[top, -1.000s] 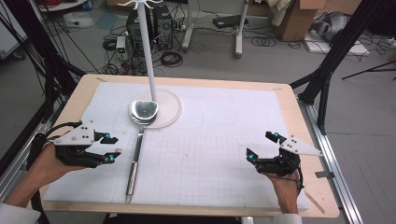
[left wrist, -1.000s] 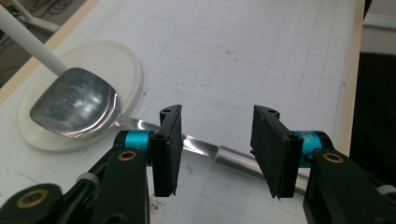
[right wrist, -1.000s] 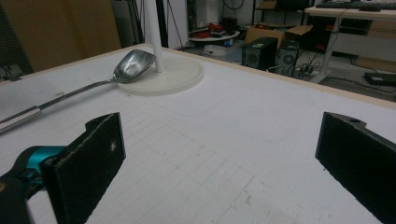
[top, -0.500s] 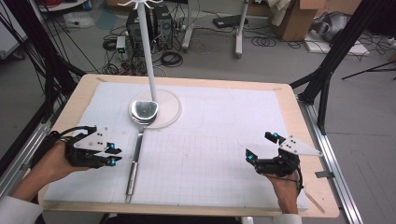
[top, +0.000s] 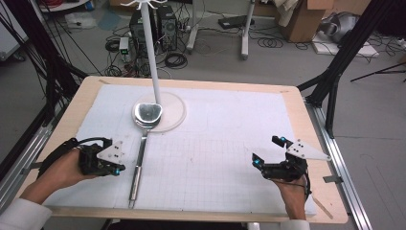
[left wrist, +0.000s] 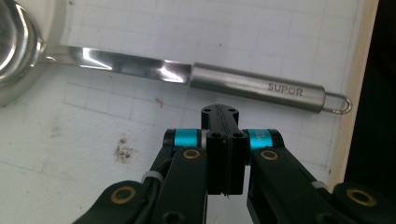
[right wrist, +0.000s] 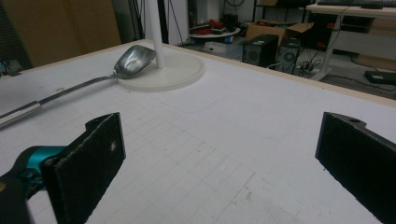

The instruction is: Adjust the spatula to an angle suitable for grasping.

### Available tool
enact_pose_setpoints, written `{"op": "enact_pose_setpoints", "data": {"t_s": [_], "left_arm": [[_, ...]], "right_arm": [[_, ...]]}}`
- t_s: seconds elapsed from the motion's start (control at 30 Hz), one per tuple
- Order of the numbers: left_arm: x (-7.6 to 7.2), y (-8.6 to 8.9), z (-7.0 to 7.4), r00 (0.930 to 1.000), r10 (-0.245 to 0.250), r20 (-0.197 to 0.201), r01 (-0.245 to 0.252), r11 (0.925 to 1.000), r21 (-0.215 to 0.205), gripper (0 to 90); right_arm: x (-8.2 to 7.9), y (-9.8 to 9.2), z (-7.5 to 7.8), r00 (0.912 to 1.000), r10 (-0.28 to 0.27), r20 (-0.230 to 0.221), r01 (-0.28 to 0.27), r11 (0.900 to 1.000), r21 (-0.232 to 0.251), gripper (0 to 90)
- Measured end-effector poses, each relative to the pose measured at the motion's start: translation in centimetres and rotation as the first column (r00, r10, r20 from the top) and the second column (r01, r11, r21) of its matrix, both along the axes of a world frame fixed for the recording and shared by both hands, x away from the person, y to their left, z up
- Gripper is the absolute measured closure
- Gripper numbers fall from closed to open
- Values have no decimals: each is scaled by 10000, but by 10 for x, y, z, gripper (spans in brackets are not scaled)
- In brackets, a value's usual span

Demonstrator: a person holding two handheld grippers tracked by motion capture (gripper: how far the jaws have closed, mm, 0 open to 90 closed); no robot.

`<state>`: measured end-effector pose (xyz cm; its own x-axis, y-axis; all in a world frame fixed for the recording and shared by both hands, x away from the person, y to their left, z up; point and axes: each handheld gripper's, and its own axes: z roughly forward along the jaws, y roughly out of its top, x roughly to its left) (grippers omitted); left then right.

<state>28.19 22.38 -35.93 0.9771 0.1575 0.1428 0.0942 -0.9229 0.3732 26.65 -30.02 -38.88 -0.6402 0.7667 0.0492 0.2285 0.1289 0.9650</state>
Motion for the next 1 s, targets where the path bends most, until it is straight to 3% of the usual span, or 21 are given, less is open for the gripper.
{"op": "enact_pose_setpoints", "data": {"t_s": [0.27,0.5,0.77,0.9,1.0], "left_arm": [[-1,-9,-11,9995,-299,-83,303,9974,658,895],[0,-14,-17,9991,-294,-316,321,9955,887,896],[1,-23,-22,9960,-601,-657,700,9847,1598,897],[3,-29,-24,9937,-749,-834,905,9751,2026,896],[3,-31,-25,9921,-708,-1032,915,9727,2131,896]], "right_arm": [[0,1,-1,10000,55,-49,-55,9999,-101,4],[0,2,-1,10000,49,-68,-49,10000,-76,4],[1,2,-1,10000,91,-32,-91,9999,-65,4],[1,2,-1,9999,105,-76,-105,9999,-54,4],[1,2,-2,9999,108,-99,-109,9999,-71,4]]}}
